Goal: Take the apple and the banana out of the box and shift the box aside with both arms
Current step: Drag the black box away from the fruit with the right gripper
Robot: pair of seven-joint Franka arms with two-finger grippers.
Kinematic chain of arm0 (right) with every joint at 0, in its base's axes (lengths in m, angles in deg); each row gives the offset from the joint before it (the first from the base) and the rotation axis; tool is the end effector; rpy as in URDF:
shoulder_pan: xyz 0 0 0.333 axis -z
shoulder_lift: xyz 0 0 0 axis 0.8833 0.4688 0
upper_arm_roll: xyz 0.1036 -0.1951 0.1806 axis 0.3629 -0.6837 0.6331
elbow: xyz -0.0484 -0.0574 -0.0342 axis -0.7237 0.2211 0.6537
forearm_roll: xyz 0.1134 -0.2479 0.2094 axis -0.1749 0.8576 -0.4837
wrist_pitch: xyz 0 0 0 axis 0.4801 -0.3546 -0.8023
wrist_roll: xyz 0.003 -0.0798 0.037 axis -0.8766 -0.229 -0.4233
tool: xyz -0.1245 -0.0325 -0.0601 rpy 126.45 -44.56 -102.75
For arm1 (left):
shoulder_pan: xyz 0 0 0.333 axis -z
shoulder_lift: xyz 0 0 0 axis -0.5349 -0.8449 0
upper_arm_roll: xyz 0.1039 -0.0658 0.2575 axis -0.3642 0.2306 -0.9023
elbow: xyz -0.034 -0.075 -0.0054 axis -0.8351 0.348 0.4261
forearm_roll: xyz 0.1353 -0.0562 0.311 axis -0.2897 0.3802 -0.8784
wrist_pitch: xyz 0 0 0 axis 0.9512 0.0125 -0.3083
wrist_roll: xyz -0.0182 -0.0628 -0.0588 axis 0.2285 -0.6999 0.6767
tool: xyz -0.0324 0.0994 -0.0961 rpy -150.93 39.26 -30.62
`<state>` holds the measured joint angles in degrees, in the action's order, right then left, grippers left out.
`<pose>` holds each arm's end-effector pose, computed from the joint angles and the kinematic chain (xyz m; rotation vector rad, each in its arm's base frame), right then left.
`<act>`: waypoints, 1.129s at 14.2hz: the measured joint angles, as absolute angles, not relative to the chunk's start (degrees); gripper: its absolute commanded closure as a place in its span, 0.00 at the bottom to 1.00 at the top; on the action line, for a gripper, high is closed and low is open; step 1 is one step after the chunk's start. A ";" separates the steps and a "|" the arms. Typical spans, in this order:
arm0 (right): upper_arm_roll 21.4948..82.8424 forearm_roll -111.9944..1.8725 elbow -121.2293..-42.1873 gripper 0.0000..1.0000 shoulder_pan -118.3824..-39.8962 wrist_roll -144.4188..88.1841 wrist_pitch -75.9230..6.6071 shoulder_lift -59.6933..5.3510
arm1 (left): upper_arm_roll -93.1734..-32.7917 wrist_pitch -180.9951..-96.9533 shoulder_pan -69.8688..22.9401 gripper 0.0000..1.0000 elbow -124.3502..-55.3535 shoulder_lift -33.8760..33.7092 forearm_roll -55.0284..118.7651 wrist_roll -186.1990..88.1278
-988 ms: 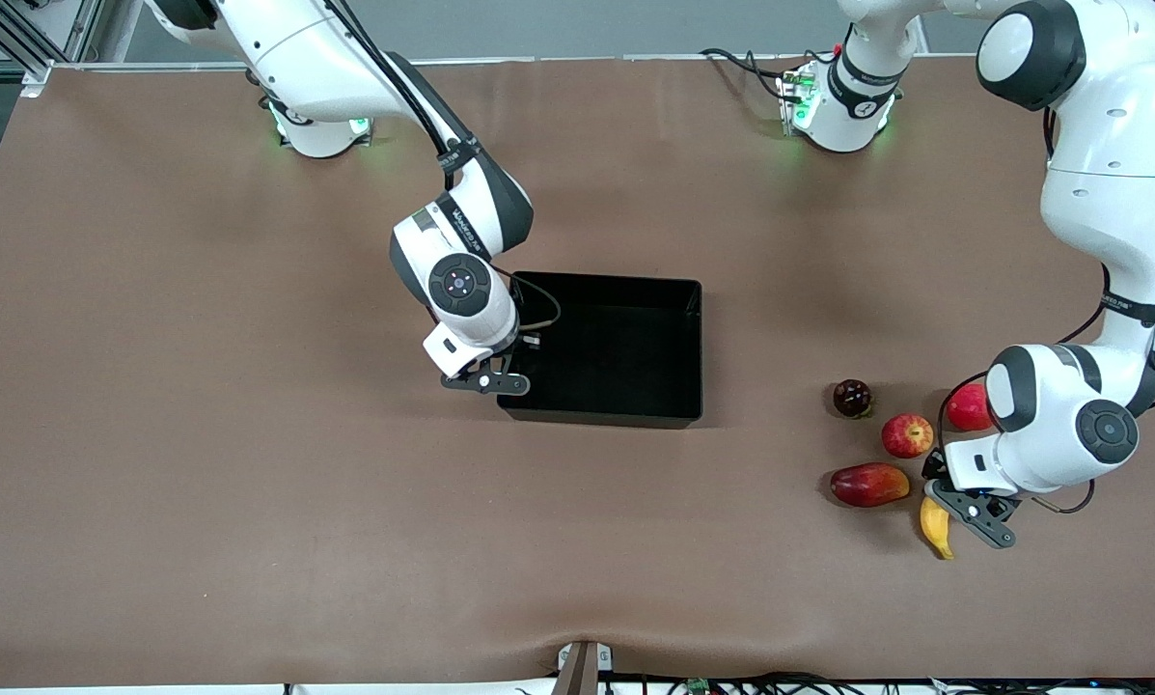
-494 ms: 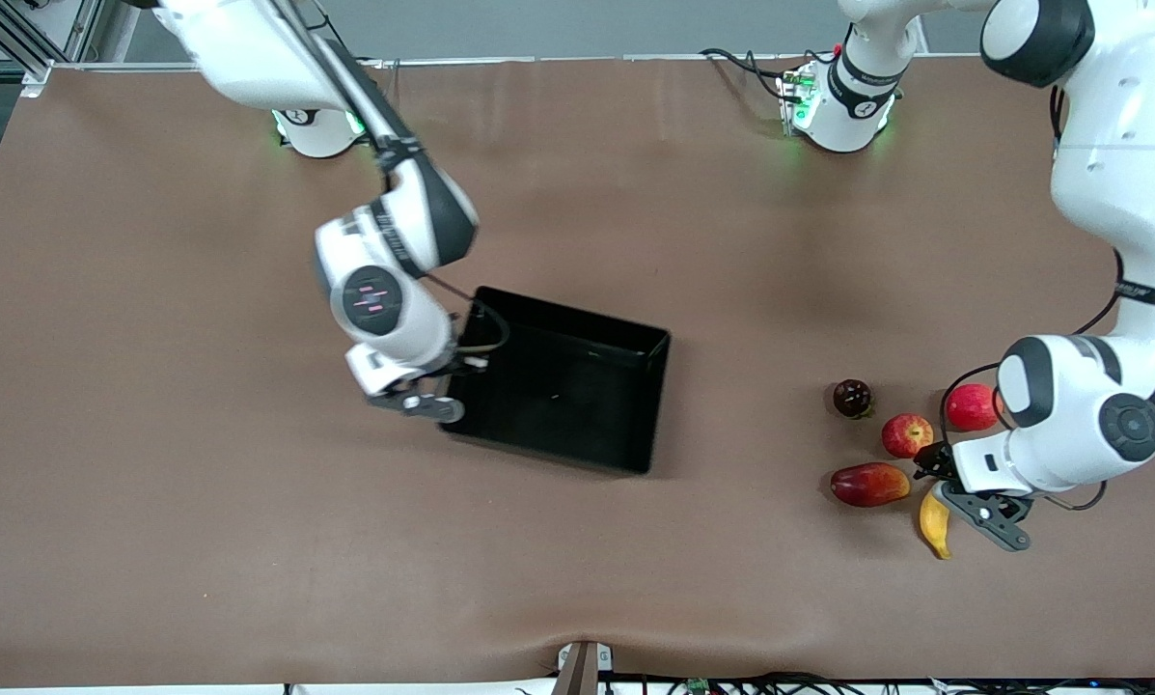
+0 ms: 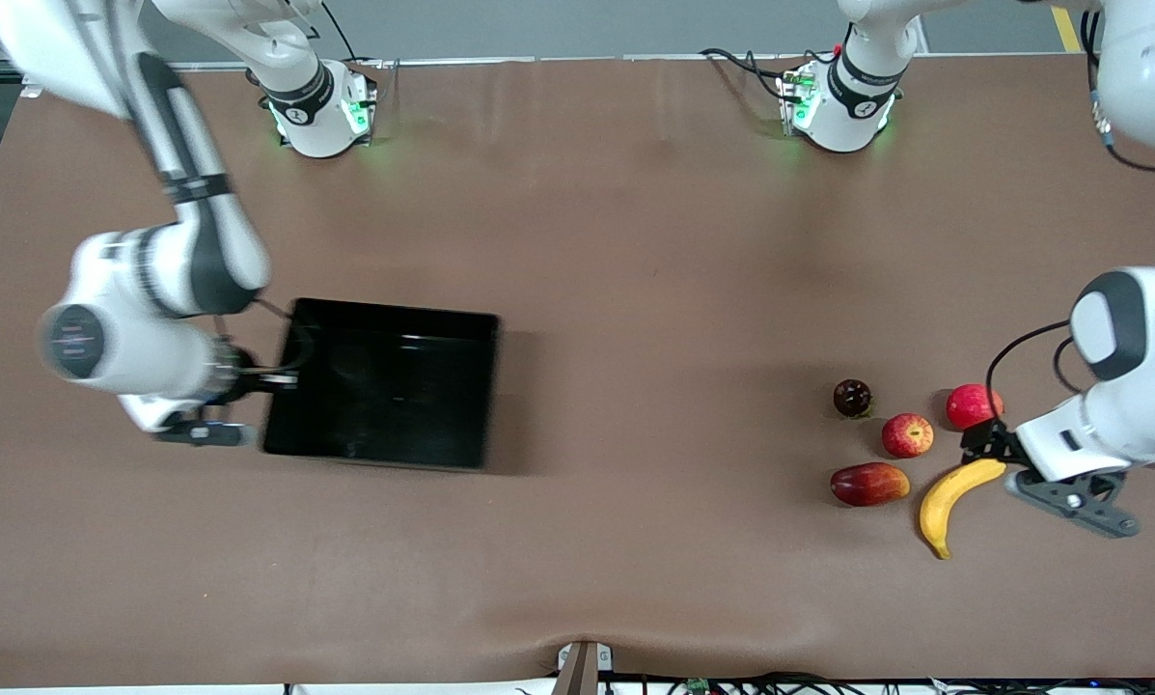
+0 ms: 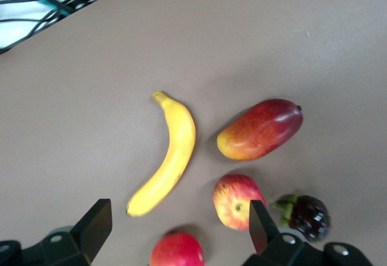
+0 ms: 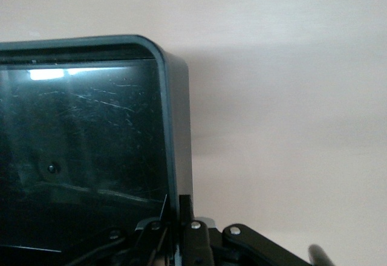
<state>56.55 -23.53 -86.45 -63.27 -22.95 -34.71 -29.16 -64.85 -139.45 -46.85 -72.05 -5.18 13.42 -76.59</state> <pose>0.5653 0.0106 0.2894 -3.0558 0.0709 0.2580 0.6564 0.0224 0.3616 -3.0419 0.6531 -0.1638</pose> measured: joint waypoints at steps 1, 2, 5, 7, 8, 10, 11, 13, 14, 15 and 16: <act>56.41 -23.52 -87.15 1.00 -60.28 -26.85 -34.82 -29.19 | -64.55 -137.29 -46.85 0.00 -72.04 -3.47 13.59 -73.23; 56.20 -23.45 -87.85 1.00 -58.02 -29.93 -35.04 -29.18 | -64.15 -134.98 -46.83 0.00 -72.06 -1.83 13.68 -68.98; 53.85 -23.34 -89.55 1.00 -55.08 -36.65 -36.04 -28.97 | -63.65 -128.98 -46.82 0.00 -72.12 2.66 13.69 -59.53; 51.35 -23.33 -90.29 1.00 -54.60 -40.80 -37.49 -28.25 | -63.77 -127.24 -46.95 0.00 -72.13 5.32 13.69 -58.12; 50.28 -23.33 -90.53 1.00 -54.33 -42.64 -38.75 -27.56 | -63.80 -126.66 -47.01 0.00 -72.14 6.58 13.70 -57.90; 48.86 -23.33 -90.72 1.00 -53.48 -45.36 -41.11 -25.52 | -63.82 -124.62 -47.04 0.00 -72.17 8.92 13.71 -57.87; 48.55 -23.34 -90.73 1.00 -52.89 -46.29 -42.23 -24.40 | -63.80 -123.46 -47.03 0.00 -72.19 10.01 13.80 -57.87; 48.49 -23.41 -90.68 0.85 -51.87 -47.13 -43.59 -22.95 | -63.73 -121.36 -47.01 0.00 -72.22 12.23 14.29 -57.87; 48.46 -23.45 -90.59 0.09 -51.67 -47.29 -43.56 -22.94 | -63.67 -120.02 -47.00 0.00 -72.23 13.52 14.57 -57.87; 48.45 -23.45 -90.57 0.00 -51.56 -47.29 -43.57 -22.89 | -63.63 -118.50 -46.99 0.00 -72.23 14.92 14.91 -57.87; 48.44 -23.45 -90.48 0.00 -51.52 -47.29 -43.53 -22.88 | -63.63 -116.67 -46.99 0.00 -72.23 16.30 15.74 -57.86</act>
<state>48.44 -23.45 -90.48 -51.52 -47.29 -43.53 -22.88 -63.63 -116.67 -46.99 -72.23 16.30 15.74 -57.86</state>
